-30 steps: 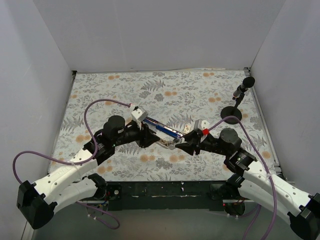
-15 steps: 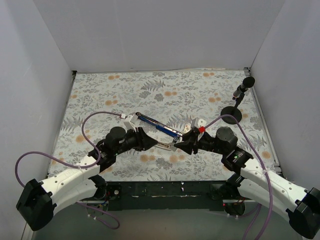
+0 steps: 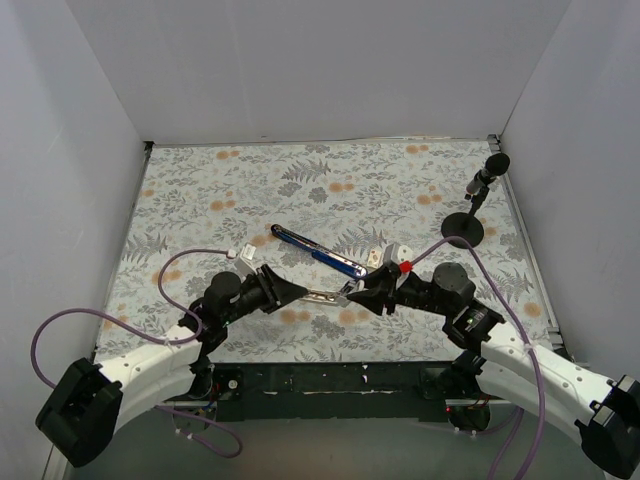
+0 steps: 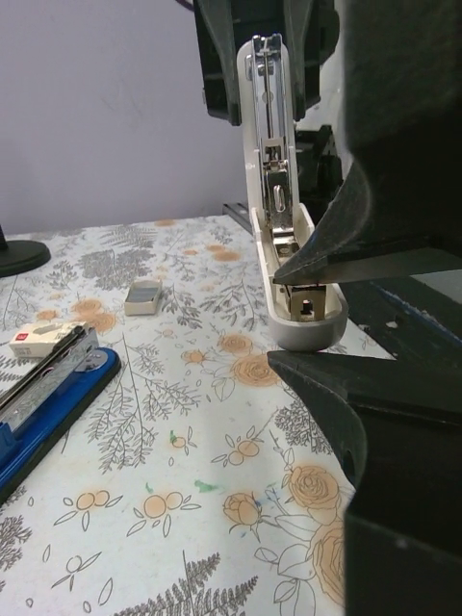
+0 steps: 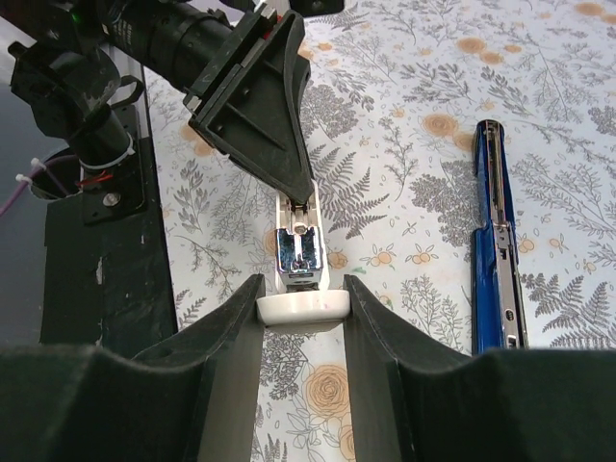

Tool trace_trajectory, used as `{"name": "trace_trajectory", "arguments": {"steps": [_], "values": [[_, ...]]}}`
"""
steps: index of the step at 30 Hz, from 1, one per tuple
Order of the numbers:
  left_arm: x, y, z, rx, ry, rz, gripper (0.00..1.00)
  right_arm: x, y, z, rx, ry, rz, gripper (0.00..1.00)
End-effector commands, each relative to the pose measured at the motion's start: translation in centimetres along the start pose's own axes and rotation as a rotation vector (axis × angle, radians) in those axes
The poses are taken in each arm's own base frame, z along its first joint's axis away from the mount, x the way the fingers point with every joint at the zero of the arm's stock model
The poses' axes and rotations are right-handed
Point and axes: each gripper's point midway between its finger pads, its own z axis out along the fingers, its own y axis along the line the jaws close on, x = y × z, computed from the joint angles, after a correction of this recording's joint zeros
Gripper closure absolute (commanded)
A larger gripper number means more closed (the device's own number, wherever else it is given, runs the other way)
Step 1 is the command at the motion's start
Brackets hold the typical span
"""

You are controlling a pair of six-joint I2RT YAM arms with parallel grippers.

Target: Load the staples into the stapler

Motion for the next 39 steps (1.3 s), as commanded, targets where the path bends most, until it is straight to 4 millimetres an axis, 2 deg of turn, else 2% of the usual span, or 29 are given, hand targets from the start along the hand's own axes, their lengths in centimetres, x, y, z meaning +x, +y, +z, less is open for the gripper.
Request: {"name": "trace_trajectory", "arguments": {"steps": [1,6,8,11,16,18,23,24,29,33,36,37,39], "values": [[-0.6,4.2,-0.2,-0.118,-0.059,-0.133,0.95,-5.8,1.8,-0.4,-0.074,-0.217,-0.101,0.99],[0.5,2.9,-0.5,-0.005,-0.018,-0.262,0.94,-6.4,2.3,-0.7,-0.088,-0.274,-0.119,0.99],[0.3,2.3,-0.6,0.031,-0.020,-0.332,0.94,-6.6,2.4,-1.0,-0.085,-0.314,-0.134,0.99],[-0.1,1.0,-0.7,0.084,-0.012,-0.338,0.94,-7.3,2.3,-1.5,-0.066,-0.359,-0.147,0.99],[0.3,0.8,-0.8,0.089,0.007,-0.371,0.95,-8.7,2.4,-1.9,-0.053,-0.409,-0.167,0.99],[0.0,-0.1,-1.0,0.136,0.006,-0.413,0.95,-9.5,2.4,-2.2,-0.044,-0.447,-0.181,0.99],[-0.1,-1.3,-0.9,0.172,0.034,-0.391,0.92,-9.8,2.7,-1.7,-0.076,-0.442,-0.183,0.99],[0.0,-0.9,-0.7,0.146,0.037,-0.367,0.91,-9.7,3.0,-1.6,-0.094,-0.433,-0.180,0.99],[-0.9,-1.4,-0.4,0.132,0.018,-0.253,0.90,-7.2,3.0,-0.6,-0.117,-0.358,-0.149,0.99],[-1.2,-1.5,-0.5,0.117,0.007,-0.219,1.00,-5.6,2.6,-0.3,-0.105,-0.321,-0.134,0.99],[-1.8,-1.6,-0.4,0.093,-0.008,-0.164,1.00,-3.8,2.0,0.2,-0.088,-0.252,-0.124,0.99],[-2.7,-2.4,-0.3,0.093,-0.032,-0.132,1.00,-3.3,1.9,0.3,-0.084,-0.234,-0.122,0.99],[-3.3,-2.0,-0.4,0.037,-0.041,-0.053,1.00,-1.7,1.5,0.5,-0.071,-0.174,-0.101,0.99]]}}
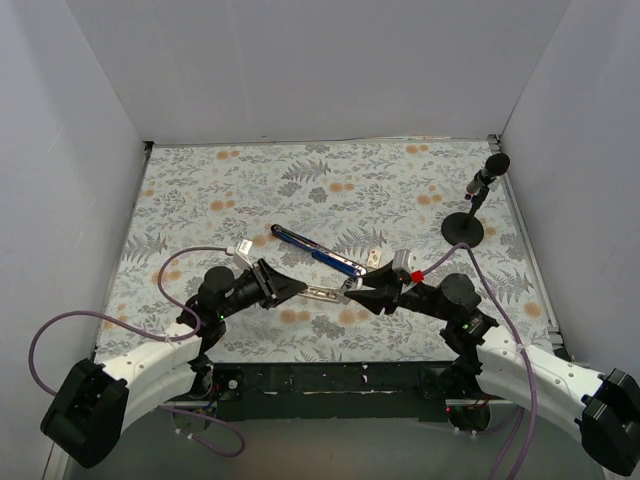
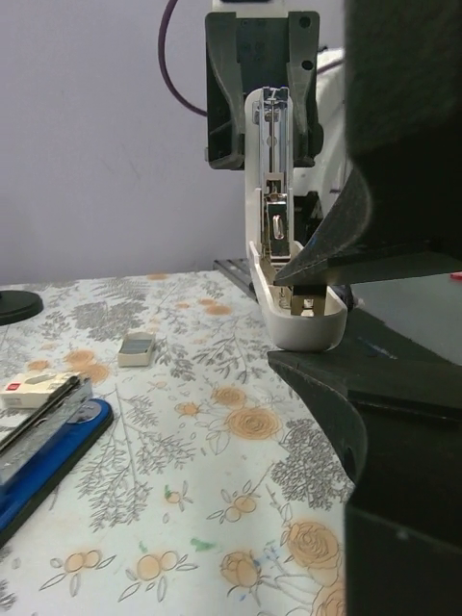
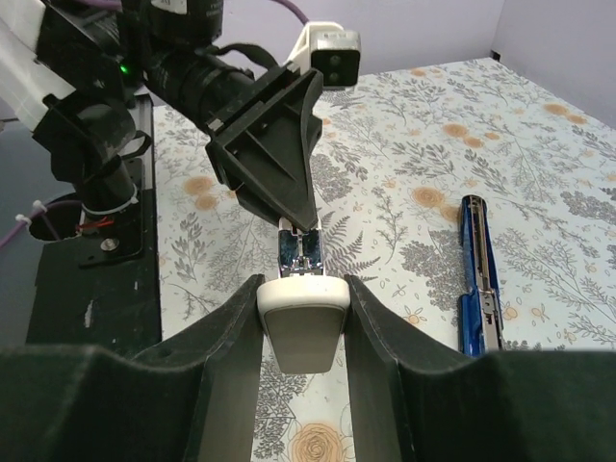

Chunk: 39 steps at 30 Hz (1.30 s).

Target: Load the staples into the stapler

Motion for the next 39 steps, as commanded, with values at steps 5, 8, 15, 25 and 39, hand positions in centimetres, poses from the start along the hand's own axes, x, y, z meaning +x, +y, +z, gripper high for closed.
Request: {"name": "trace_trajectory", "arguments": {"steps": [5,8,15,25,39], "values": [[-6.4,-2.5,-0.5,-0.206,-0.190,0.321,1.00,3.7,0.1,-0.3,-0.007,0.132,0.001,0.99],[-7.6,-3.2,-0.9,-0.260,-0.204,0.422,1.00,5.8,-0.2,-0.6,0.008,0.220,0.032,0.99],[-8.3,-3.4,-1.0,-0.311,-0.171,0.548,1.00,11.5,-0.8,-1.0,0.054,0.423,0.097,0.99],[-8.5,0.3,-1.9,-0.398,-0.244,0.474,1.00,18.5,-0.9,-1.6,0.123,0.653,0.095,0.99],[-7.5,7.1,-5.0,-0.420,-0.463,0.175,1.00,25.2,-0.4,-4.5,0.172,0.891,0.077,0.99]]}}
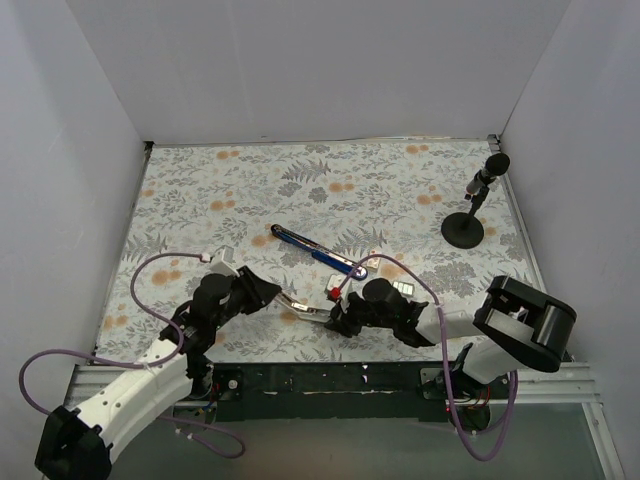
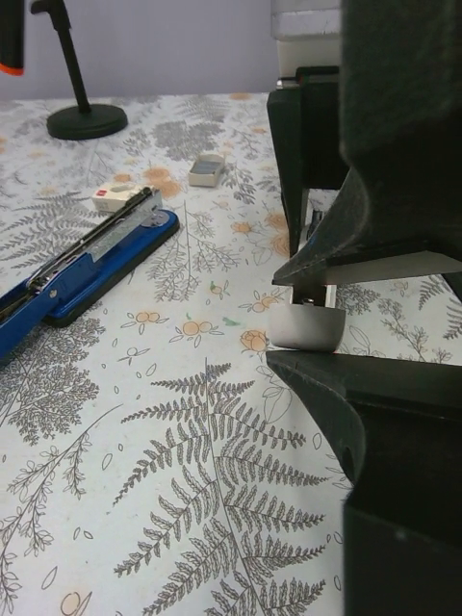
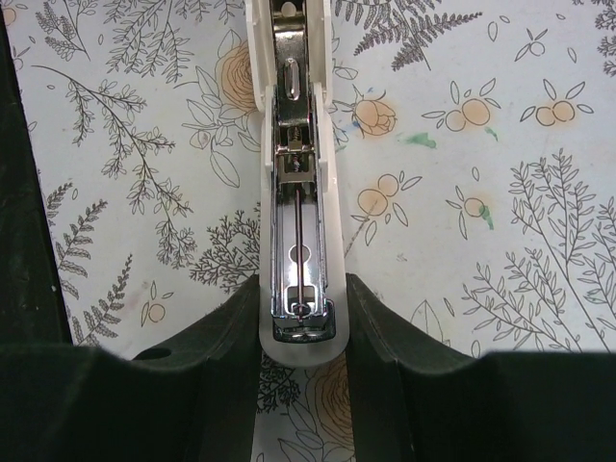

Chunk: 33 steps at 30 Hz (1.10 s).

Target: Load the staples into the stapler

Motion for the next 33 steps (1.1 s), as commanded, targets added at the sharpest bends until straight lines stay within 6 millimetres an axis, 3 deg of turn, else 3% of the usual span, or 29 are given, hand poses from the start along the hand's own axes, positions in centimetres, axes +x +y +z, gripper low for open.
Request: {"name": "trace_trajectory", "arguments": {"steps": [1,5,13,18,21,23,24,26,27,33], "values": [[-2.8,2.6,0.0,-0.073,-0.219,-0.207,1.00,8.1,-1.2,-1.5,0.110,0.277,0.031,0.99],[-2.3,4.8,-0.3,-0.118,-0.257,-0.259,1.00,9.3,-1.0,-1.5,0.105,0.299,0.040,0.99],[-0.9,9.1,-0.1,-0.258,-0.273,-0.294,1.00,9.9,-1.1,-1.2,0.113,0.329,0.048,0.99],[-1.8,9.1,-0.7,-0.265,-0.316,-0.310,1.00,10.1,-1.2,-1.3,0.120,0.338,0.049,0.99],[-2.6,7.2,-0.7,-0.195,-0.313,-0.266,1.00,9.9,-1.1,-1.2,0.117,0.333,0.044,0.99],[-3.1,5.2,-0.4,-0.117,-0.293,-0.187,0.92,9.3,-1.0,-1.0,0.114,0.317,0.029,0.99],[-3.2,3.1,-0.4,-0.044,-0.252,-0.154,0.89,9.0,-0.9,-0.8,0.114,0.310,0.023,0.99],[-3.4,1.6,0.2,-0.015,-0.205,-0.068,0.86,8.0,-0.8,-0.3,0.112,0.297,0.007,0.99],[-3.6,-0.1,0.3,0.028,-0.168,-0.037,0.84,7.6,-1.3,-0.1,0.136,0.297,-0.003,0.99],[-4.2,-2.2,0.6,0.063,-0.118,0.097,0.69,5.1,-1.8,0.8,0.169,0.271,-0.032,0.99]]}}
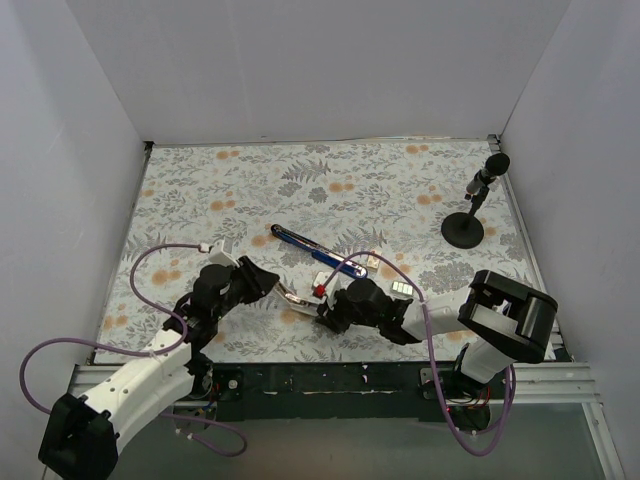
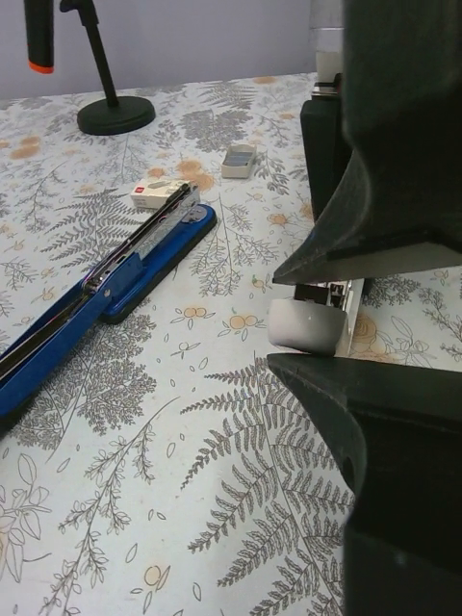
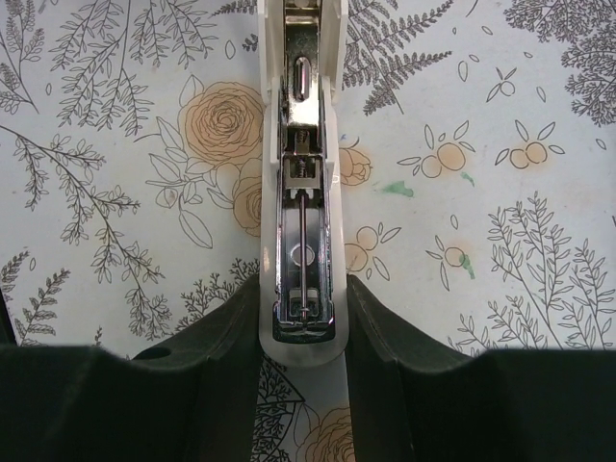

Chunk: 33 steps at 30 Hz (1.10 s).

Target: Load the staples into the stapler

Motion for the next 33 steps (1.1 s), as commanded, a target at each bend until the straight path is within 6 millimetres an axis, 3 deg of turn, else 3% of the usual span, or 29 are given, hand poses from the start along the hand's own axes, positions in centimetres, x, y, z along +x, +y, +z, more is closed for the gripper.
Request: {"name": "trace_trajectory", "arguments": {"steps": [1,9,17,20,26,30,33], "values": [[-2.1,-2.3,-0.3,0.065,-0.038,0.110,0.64,6.3,-1.3,-1.5,0.087,0.265,-0.014,0.99],[-1.6,-2.4,0.1,0.063,0.005,0.139,0.49,4.5,-1.6,-1.0,0.103,0.244,-0.011,0.99],[-2.7,-2.4,-0.3,0.009,-0.012,0.173,0.14,3.8,-1.9,-0.6,0.126,0.263,0.005,0.99],[-3.8,-2.3,-0.6,-0.027,-0.047,0.182,0.08,4.2,-2.1,-0.5,0.136,0.274,0.010,0.99],[-4.7,-3.6,-1.3,0.000,-0.060,0.204,0.06,5.7,-0.9,-0.2,0.076,0.316,0.035,0.99],[-3.6,-2.8,-0.9,-0.018,-0.007,0.215,0.07,6.2,-0.6,-0.4,0.057,0.344,0.040,0.97],[-2.9,-1.8,-0.6,-0.054,0.020,0.209,0.07,6.4,-0.5,-0.6,0.055,0.360,0.040,0.88]]}}
